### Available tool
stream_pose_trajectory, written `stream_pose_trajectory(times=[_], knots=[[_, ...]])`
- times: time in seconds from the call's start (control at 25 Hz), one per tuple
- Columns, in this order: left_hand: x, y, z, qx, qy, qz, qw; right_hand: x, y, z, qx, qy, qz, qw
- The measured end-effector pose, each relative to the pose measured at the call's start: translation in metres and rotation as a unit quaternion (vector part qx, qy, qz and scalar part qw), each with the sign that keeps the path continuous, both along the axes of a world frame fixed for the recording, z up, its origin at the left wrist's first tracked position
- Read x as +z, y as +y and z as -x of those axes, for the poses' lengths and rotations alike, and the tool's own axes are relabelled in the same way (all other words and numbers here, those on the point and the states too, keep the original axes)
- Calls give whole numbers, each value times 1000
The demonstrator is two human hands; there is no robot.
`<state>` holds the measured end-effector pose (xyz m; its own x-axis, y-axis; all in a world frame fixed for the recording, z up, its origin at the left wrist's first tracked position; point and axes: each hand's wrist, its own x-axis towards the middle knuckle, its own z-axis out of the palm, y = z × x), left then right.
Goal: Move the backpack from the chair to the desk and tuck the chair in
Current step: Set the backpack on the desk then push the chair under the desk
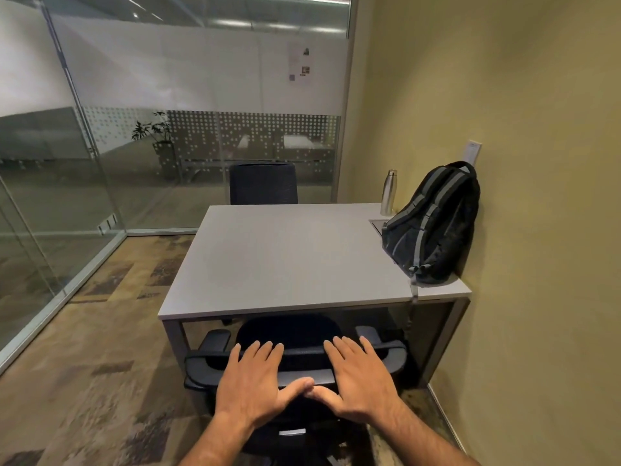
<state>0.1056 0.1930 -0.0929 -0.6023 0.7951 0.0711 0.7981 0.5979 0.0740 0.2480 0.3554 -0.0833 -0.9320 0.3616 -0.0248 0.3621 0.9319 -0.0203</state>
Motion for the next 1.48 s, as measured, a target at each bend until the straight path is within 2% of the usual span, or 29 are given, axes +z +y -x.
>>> stream_pose_trajectory(times=[0.16, 0.84, 1.48], knots=[[-2, 7, 9, 0, 0, -5, 1000, -5, 6, 7, 4, 31, -10, 999], [0, 76, 69, 18, -8, -3, 1000, -8, 80, 73, 10, 47, -32, 998], [4, 109, 52, 27, -3, 11, 1000, -5, 122, 69, 56, 43, -60, 996]])
